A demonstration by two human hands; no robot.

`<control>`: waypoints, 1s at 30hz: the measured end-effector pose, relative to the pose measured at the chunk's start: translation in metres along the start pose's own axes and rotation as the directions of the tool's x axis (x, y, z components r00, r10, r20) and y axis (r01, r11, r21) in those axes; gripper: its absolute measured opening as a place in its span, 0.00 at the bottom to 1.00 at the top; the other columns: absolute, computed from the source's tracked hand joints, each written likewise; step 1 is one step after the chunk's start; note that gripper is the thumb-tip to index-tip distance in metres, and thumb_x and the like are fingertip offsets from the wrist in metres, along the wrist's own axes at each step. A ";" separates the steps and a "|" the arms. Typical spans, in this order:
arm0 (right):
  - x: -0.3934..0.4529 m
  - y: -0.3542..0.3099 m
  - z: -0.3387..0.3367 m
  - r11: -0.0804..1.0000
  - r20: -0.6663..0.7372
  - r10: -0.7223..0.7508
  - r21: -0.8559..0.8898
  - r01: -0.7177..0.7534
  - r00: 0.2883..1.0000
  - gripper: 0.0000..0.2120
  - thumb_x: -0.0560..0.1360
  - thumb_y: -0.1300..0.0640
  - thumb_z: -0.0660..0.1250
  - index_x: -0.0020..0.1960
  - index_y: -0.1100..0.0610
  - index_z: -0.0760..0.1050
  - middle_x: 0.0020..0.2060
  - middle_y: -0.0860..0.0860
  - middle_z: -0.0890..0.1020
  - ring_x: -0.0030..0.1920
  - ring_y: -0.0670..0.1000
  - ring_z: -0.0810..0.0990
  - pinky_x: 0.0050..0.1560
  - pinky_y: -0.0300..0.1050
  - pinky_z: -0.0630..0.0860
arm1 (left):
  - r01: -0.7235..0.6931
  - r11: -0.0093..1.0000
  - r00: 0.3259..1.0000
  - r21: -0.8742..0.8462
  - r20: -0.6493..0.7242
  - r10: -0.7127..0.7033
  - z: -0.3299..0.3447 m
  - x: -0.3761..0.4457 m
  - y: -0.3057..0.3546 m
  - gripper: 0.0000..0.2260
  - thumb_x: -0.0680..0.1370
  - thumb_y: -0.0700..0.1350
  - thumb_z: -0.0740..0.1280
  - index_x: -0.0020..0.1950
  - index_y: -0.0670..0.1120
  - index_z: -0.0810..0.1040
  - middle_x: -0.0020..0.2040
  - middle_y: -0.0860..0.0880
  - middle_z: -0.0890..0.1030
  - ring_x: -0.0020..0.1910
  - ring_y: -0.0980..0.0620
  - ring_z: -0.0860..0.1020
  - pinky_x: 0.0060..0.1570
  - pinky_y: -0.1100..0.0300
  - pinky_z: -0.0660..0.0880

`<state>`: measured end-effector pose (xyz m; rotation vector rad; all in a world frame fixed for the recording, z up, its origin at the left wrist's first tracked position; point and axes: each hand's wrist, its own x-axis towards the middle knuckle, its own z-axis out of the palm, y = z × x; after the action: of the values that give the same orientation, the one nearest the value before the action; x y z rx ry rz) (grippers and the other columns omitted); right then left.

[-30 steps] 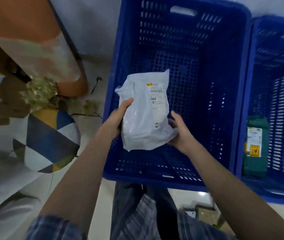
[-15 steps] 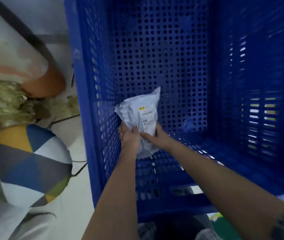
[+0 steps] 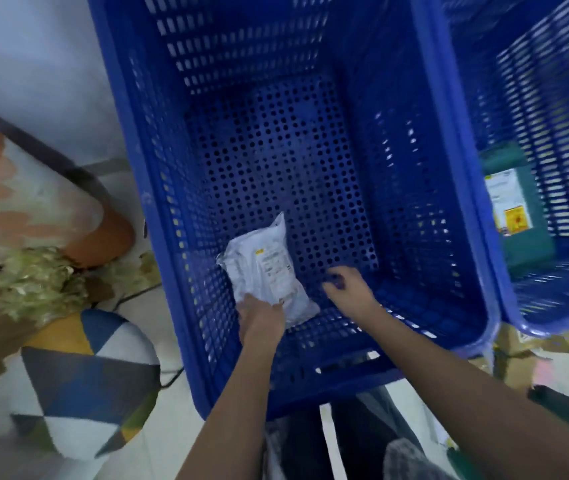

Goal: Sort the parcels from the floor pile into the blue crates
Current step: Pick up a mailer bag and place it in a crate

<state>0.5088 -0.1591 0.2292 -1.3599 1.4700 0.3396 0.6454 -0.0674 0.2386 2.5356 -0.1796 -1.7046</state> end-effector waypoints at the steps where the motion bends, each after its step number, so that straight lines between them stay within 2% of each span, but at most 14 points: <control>1: -0.015 0.002 -0.020 0.994 -0.160 -0.109 -0.028 0.106 0.981 0.14 0.78 0.57 0.62 0.63 0.59 0.70 0.64 0.55 0.69 0.55 0.51 0.75 0.53 0.43 0.73 | 0.011 1.000 1.000 0.025 -0.007 -0.011 -0.001 -0.011 -0.001 0.26 0.81 0.47 0.57 0.74 0.37 0.54 0.72 0.39 0.60 0.65 0.41 0.68 0.60 0.51 0.71; 4: -0.062 0.004 -0.076 0.923 -0.480 -0.364 -0.072 0.377 0.798 0.04 0.77 0.65 0.61 0.49 0.59 0.73 0.52 0.51 0.71 0.39 0.46 0.73 0.40 0.35 0.70 | -0.047 0.997 0.997 0.062 -0.050 0.050 -0.002 -0.043 0.012 0.21 0.80 0.45 0.58 0.69 0.35 0.63 0.67 0.36 0.68 0.64 0.39 0.70 0.59 0.53 0.69; 7: -0.103 0.016 -0.122 0.864 -0.687 -0.420 -0.103 0.492 0.593 0.05 0.72 0.69 0.59 0.43 0.63 0.73 0.46 0.51 0.70 0.39 0.46 0.71 0.43 0.29 0.67 | -0.223 0.974 0.971 0.040 -0.075 0.225 0.006 -0.075 0.043 0.19 0.81 0.46 0.56 0.68 0.35 0.65 0.63 0.37 0.73 0.59 0.40 0.74 0.54 0.55 0.70; 10: -0.134 0.051 -0.158 0.884 -0.837 -0.274 -0.025 0.467 0.473 0.08 0.68 0.74 0.58 0.41 0.65 0.73 0.44 0.54 0.71 0.45 0.47 0.70 0.49 0.31 0.67 | -0.390 0.918 0.920 -0.075 -0.051 0.387 0.028 -0.109 0.085 0.16 0.81 0.43 0.56 0.66 0.38 0.66 0.50 0.39 0.78 0.49 0.40 0.77 0.53 0.48 0.75; 13: -0.164 0.117 -0.182 0.913 -0.903 0.094 0.247 0.326 0.419 0.07 0.70 0.74 0.58 0.41 0.65 0.73 0.42 0.60 0.74 0.43 0.51 0.71 0.47 0.40 0.67 | -0.588 0.804 0.809 -0.092 -0.051 0.586 0.064 -0.151 0.122 0.10 0.81 0.42 0.56 0.62 0.44 0.68 0.40 0.48 0.76 0.35 0.50 0.75 0.41 0.51 0.74; 15: -0.183 0.169 -0.188 0.823 -0.806 0.386 0.521 0.227 0.449 0.06 0.74 0.69 0.58 0.42 0.64 0.72 0.41 0.61 0.75 0.42 0.53 0.72 0.47 0.45 0.69 | -0.699 0.702 0.712 -0.135 -0.054 0.700 0.092 -0.182 0.140 0.07 0.81 0.40 0.56 0.57 0.44 0.70 0.41 0.48 0.76 0.33 0.53 0.75 0.39 0.54 0.72; 18: -0.220 0.250 -0.179 0.496 -0.367 0.633 0.868 0.007 0.682 0.11 0.78 0.64 0.56 0.37 0.58 0.66 0.32 0.57 0.71 0.31 0.53 0.71 0.31 0.38 0.70 | -0.821 0.559 0.564 -0.117 -0.015 0.825 0.143 -0.222 0.153 0.06 0.79 0.37 0.58 0.48 0.47 0.71 0.38 0.48 0.77 0.32 0.52 0.75 0.38 0.55 0.71; 20: -0.252 0.304 -0.160 0.433 -0.073 0.619 0.863 -0.262 0.782 0.11 0.79 0.61 0.56 0.38 0.57 0.66 0.31 0.55 0.72 0.29 0.50 0.72 0.29 0.37 0.69 | -0.866 0.494 0.492 -0.076 0.041 0.870 0.185 -0.241 0.152 0.10 0.78 0.37 0.59 0.43 0.51 0.72 0.38 0.45 0.77 0.32 0.49 0.75 0.38 0.52 0.73; 22: -0.283 0.352 -0.140 0.476 0.115 0.598 0.745 -0.467 0.793 0.09 0.79 0.60 0.56 0.40 0.57 0.67 0.33 0.54 0.73 0.30 0.50 0.74 0.32 0.38 0.70 | -0.895 0.443 0.445 0.057 0.182 0.877 0.228 -0.250 0.145 0.11 0.78 0.37 0.59 0.41 0.52 0.71 0.39 0.43 0.76 0.35 0.45 0.74 0.42 0.46 0.75; 24: -0.311 0.397 -0.125 0.454 0.175 0.617 0.718 -0.528 0.768 0.07 0.79 0.61 0.55 0.42 0.57 0.66 0.32 0.53 0.73 0.29 0.49 0.73 0.33 0.38 0.68 | -0.871 0.386 0.489 0.305 0.450 0.748 0.270 -0.252 0.139 0.06 0.78 0.39 0.60 0.44 0.50 0.71 0.41 0.42 0.76 0.39 0.44 0.76 0.45 0.44 0.76; 26: -0.338 0.440 -0.121 0.402 0.175 0.631 0.759 -0.512 0.756 0.05 0.78 0.61 0.55 0.44 0.56 0.66 0.32 0.54 0.72 0.28 0.49 0.72 0.32 0.37 0.67 | -0.772 0.220 0.614 0.597 0.607 0.504 0.302 -0.251 0.134 0.04 0.77 0.43 0.61 0.51 0.46 0.70 0.50 0.40 0.76 0.50 0.40 0.77 0.46 0.50 0.74; 27: -0.350 0.460 -0.121 0.375 0.175 0.640 0.779 -0.503 0.748 0.04 0.78 0.61 0.55 0.45 0.56 0.65 0.32 0.54 0.73 0.29 0.50 0.72 0.32 0.37 0.67 | -0.714 0.123 0.662 0.689 0.608 0.439 0.315 -0.250 0.134 0.08 0.77 0.45 0.62 0.54 0.44 0.70 0.51 0.40 0.75 0.53 0.41 0.77 0.45 0.53 0.72; 28: -0.362 0.479 -0.122 0.353 0.173 0.653 0.792 -0.498 0.737 0.04 0.79 0.61 0.55 0.45 0.57 0.66 0.32 0.54 0.73 0.29 0.51 0.72 0.32 0.37 0.66 | -0.676 0.094 0.689 0.731 0.582 0.432 0.326 -0.251 0.134 0.10 0.76 0.46 0.62 0.54 0.43 0.69 0.50 0.41 0.74 0.51 0.42 0.76 0.43 0.55 0.70; 30: -0.382 0.514 -0.125 0.311 0.157 0.688 0.818 -0.483 0.709 0.05 0.79 0.62 0.56 0.44 0.59 0.67 0.32 0.56 0.73 0.29 0.52 0.72 0.32 0.38 0.65 | -0.657 0.156 0.704 0.737 0.527 0.477 0.344 -0.256 0.134 0.08 0.76 0.46 0.63 0.48 0.43 0.67 0.47 0.42 0.73 0.44 0.46 0.73 0.40 0.58 0.67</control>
<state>-0.0661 0.1147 0.3706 -0.0124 1.9408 -0.0933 0.2238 -0.1647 0.3610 2.0965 -2.3726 -1.6141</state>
